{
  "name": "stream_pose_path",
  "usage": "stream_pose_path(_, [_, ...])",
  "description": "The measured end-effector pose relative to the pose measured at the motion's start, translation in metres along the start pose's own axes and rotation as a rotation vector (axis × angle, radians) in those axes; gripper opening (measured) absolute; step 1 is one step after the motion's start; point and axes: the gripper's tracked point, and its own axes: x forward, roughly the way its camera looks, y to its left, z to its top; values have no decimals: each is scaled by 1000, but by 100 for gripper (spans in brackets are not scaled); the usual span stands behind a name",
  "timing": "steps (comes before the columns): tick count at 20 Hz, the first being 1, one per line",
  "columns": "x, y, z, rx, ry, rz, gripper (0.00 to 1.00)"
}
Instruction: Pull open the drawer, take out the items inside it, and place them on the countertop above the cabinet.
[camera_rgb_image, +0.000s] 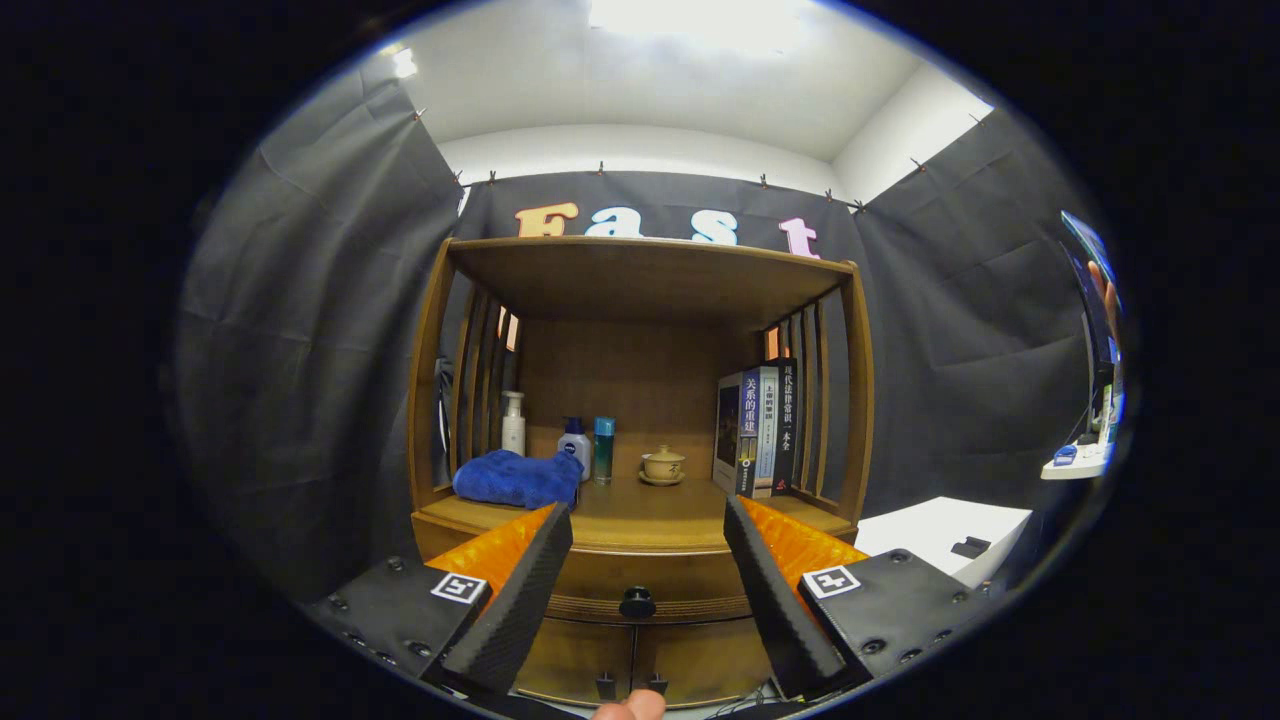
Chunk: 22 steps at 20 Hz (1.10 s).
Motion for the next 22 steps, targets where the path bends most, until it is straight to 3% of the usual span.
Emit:
stream_pose_path(13, [19,-1,-21,-28,20,-10,98])
stream_pose_path(22, [87,-9,-124,-2,124,-33,99])
